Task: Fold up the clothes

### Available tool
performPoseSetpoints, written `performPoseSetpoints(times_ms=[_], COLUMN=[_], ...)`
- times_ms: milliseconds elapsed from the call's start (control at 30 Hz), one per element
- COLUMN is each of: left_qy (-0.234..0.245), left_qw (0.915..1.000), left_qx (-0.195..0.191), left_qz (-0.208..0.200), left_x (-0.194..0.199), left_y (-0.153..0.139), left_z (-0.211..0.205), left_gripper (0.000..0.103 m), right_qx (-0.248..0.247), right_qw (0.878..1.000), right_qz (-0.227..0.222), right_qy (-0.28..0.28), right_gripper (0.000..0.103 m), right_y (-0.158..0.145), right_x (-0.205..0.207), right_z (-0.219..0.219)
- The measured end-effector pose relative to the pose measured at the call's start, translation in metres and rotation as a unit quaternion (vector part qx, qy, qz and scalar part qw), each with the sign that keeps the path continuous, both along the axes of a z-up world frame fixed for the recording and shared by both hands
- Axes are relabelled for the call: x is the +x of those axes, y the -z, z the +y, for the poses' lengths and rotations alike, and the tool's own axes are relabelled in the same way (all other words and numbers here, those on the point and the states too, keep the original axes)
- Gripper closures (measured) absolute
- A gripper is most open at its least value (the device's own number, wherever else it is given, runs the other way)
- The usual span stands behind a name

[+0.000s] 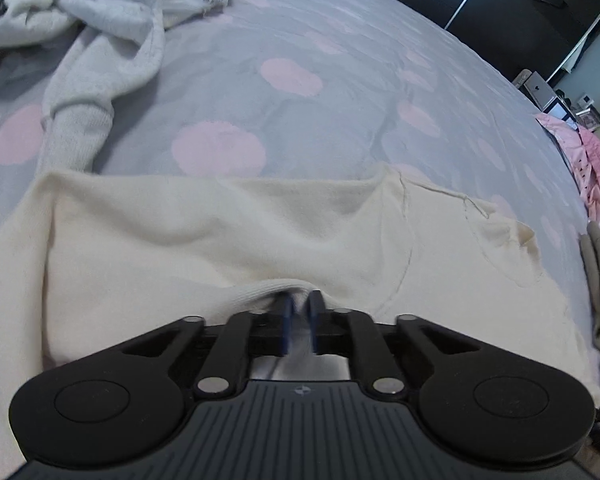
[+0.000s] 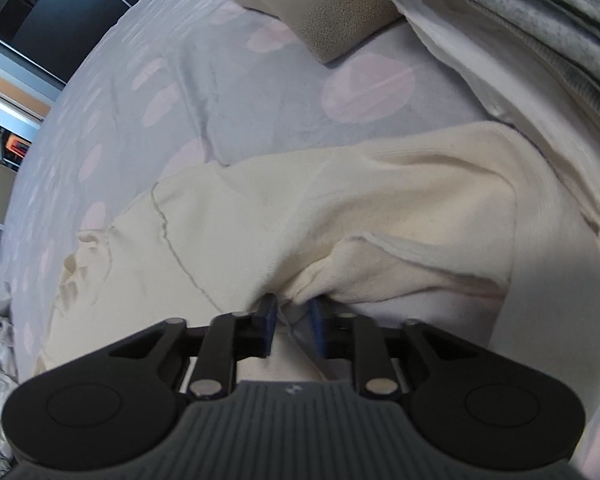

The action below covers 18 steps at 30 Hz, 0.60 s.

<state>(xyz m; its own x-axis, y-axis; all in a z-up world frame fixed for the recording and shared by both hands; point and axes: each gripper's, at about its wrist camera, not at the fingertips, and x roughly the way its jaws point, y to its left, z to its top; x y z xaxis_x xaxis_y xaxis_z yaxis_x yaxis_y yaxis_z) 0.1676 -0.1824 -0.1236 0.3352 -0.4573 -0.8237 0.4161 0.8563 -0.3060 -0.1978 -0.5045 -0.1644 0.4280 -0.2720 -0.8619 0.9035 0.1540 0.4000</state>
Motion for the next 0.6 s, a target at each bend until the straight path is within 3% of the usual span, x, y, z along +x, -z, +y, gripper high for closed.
performPoseSetpoints(times_ms=[167,333,467,600], left_qy=[-0.003,0.022,0.037,0.083], left_qw=[0.9983,0.9987,0.9981,0.9948], left_qx=[-0.001,0.036,0.045,0.058], left_qz=[-0.059,-0.027,-0.023,-0.001], left_x=[-0.004,-0.001,-0.01,-0.029], left_y=[-0.015,-0.001,-0.008,-0.01], left_z=[0.002,-0.004,0.0,0.007], left_gripper=[0.101,0.097,0.092,0.09], right_qx=[-0.059,-0.031,-0.009,0.003], right_qw=[0.998,0.998,0.998,0.995], right_qz=[0.033,0.043,0.039,0.047], right_qy=[0.008,-0.022,-0.046,-0.089], right_gripper=[0.101,0.098,0.096,0.096], right_y=[-0.01,-0.004,-0.003,-0.008], right_x=[-0.002,0.003,-0.006,-0.015], right_z=[0.004,0.001,0.003,0.018])
